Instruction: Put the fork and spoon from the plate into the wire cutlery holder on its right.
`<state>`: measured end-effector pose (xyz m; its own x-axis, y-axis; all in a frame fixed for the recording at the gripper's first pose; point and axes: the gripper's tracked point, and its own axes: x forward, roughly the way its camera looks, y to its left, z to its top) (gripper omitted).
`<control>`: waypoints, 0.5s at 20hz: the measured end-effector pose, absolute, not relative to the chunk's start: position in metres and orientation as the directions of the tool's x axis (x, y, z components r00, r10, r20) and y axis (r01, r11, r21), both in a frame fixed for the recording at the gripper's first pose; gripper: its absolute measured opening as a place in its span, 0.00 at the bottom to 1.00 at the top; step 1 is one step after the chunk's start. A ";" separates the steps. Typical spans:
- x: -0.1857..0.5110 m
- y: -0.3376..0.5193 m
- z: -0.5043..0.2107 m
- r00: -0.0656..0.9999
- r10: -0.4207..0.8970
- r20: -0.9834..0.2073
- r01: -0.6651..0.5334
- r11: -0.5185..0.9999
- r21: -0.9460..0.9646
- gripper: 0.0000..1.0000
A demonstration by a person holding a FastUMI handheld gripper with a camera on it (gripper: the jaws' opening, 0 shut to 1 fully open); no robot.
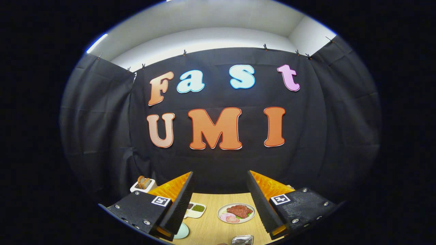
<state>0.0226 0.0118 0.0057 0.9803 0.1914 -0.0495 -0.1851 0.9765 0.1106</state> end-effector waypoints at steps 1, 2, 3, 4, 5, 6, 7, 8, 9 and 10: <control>0.022 0.013 0.006 0.980 0.194 -0.052 -0.187 0.976 0.108 0.91; 0.022 0.015 0.004 0.979 0.196 -0.057 -0.189 0.976 0.107 0.91; 0.021 0.017 0.003 0.978 0.199 -0.063 -0.191 0.976 0.108 0.91; 0.021 0.018 0.001 0.978 0.197 -0.070 -0.189 0.976 0.109 0.91; 0.020 0.018 -0.001 0.977 0.199 -0.076 -0.190 0.975 0.113 0.91; 0.020 0.019 -0.003 0.976 0.197 -0.088 -0.187 0.975 0.117 0.91; 0.019 0.019 -0.004 0.976 0.198 -0.091 -0.186 0.974 0.126 0.91; 0.020 0.020 -0.003 0.976 0.196 -0.090 -0.184 0.974 0.133 0.92; 0.020 0.020 -0.002 0.976 0.197 -0.088 -0.184 0.973 0.137 0.92; 0.021 0.022 -0.001 0.976 0.197 -0.088 -0.184 0.973 0.137 0.92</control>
